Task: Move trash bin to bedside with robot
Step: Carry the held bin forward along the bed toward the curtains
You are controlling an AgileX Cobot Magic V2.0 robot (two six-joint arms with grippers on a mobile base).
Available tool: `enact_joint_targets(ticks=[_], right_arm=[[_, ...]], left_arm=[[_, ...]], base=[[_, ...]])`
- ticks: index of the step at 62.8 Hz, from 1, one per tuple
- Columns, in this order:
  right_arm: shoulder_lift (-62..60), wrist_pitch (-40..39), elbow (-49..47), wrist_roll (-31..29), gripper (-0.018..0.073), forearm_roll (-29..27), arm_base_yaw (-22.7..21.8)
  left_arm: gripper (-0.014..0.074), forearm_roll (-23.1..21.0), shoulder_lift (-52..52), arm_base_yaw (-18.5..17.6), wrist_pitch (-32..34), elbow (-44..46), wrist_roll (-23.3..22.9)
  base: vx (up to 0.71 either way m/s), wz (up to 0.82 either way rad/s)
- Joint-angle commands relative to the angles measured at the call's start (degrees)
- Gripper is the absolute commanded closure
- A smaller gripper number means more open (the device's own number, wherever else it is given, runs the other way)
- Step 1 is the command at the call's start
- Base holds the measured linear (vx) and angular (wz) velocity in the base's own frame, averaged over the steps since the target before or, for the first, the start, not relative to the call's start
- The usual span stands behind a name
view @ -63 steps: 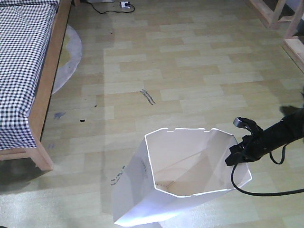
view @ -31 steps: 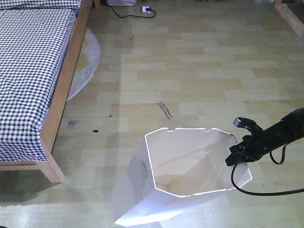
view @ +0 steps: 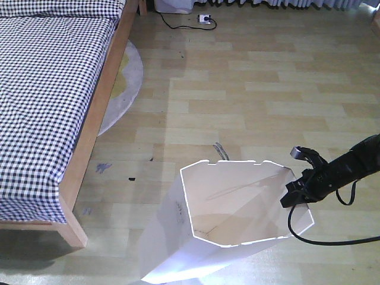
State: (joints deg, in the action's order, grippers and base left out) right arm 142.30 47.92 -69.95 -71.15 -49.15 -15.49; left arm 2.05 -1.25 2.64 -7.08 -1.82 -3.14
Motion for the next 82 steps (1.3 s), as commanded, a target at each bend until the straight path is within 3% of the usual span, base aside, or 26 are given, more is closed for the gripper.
enact_joint_targets(ticks=[1,82], right_arm=[[-4.6,13.0,-0.6,-0.4,0.0564,-5.3,-0.2],[-4.6,13.0,-0.6,-0.5,0.0564,-5.3,-0.2]], left_arm=[[0.0603,-0.1,-0.3,0.0,4.2,1.4,-0.3],[0.0603,-0.1,-0.3,0.0,4.2,1.4,-0.3]], base=[[0.22,0.03],[0.24,-0.05]])
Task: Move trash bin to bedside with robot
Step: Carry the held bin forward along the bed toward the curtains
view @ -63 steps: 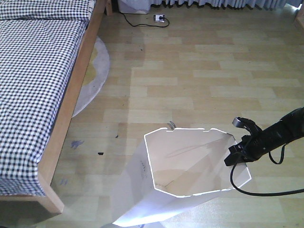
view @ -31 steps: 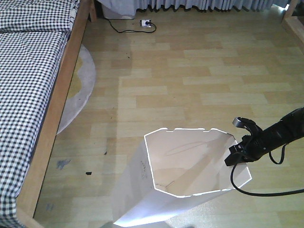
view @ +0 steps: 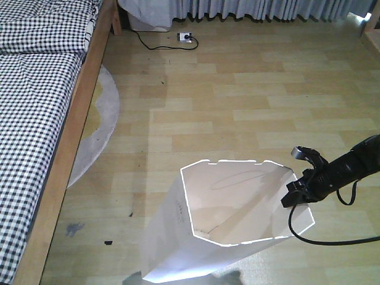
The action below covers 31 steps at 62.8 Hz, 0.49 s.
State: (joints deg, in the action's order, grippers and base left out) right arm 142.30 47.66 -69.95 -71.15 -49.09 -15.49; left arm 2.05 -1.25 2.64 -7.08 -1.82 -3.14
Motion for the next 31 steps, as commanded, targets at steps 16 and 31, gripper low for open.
enact_joint_targets(ticks=[16,31], right_arm=[[-4.6,13.3,-0.6,-0.5,0.0564,-5.4,-0.2],[-4.6,13.3,-0.6,-0.5,0.0564,-5.4,-0.2]], left_arm=[[0.0603,-0.1,-0.3,0.0,4.2,1.4,-0.3],[0.0603,-0.1,-0.3,0.0,4.2,1.4,-0.3]], base=[[0.25,0.06],[0.25,-0.01]])
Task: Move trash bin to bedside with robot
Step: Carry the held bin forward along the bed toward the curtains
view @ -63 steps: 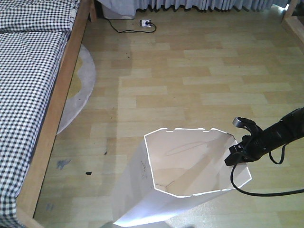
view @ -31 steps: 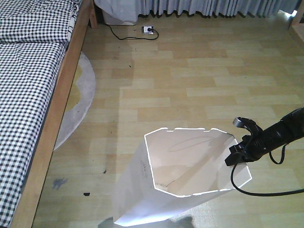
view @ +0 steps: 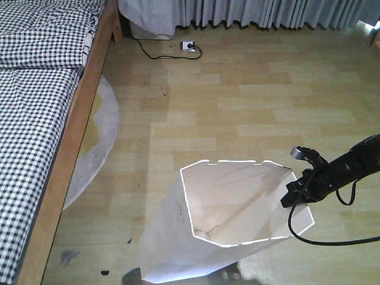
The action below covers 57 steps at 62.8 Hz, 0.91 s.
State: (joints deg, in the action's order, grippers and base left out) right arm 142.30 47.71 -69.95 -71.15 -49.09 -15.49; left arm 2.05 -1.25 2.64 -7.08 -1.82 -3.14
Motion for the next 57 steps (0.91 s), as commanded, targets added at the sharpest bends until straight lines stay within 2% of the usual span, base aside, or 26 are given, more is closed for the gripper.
enact_joint_targets(ticks=[1,57], right_arm=[[-4.6,13.2,-0.6,-0.5,0.0564,-5.4,-0.2],[-4.6,13.2,-0.6,-0.5,0.0564,-5.4,-0.2]], left_arm=[[0.0603,-0.1,-0.3,0.0,4.2,1.4,-0.3],[0.0603,-0.1,-0.3,0.0,4.2,1.4,-0.3]], base=[[0.25,-0.04],[0.27,-0.07]])
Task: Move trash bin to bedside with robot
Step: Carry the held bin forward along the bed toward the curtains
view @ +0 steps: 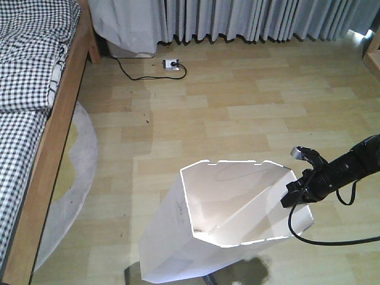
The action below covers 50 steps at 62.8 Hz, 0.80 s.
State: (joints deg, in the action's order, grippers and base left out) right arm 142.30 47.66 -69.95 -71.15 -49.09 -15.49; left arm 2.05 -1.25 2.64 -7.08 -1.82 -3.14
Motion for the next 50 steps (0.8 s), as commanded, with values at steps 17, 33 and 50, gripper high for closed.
enact_joint_targets(ticks=[17,33,50], right_arm=[[-4.6,13.3,-0.6,-0.5,0.0564,-5.4,-0.2],[-4.6,13.3,-0.6,-0.5,0.0564,-5.4,-0.2],[-4.6,13.3,-0.6,-0.5,0.0564,-5.4,-0.2]], left_arm=[[0.0603,-0.1,-0.3,0.0,4.2,1.4,-0.3],[0.0603,-0.1,-0.3,0.0,4.2,1.4,-0.3],[0.0603,-0.1,-0.3,0.0,4.2,1.4,-0.3]], base=[[0.28,-0.02],[0.29,-0.01],[0.27,0.0]])
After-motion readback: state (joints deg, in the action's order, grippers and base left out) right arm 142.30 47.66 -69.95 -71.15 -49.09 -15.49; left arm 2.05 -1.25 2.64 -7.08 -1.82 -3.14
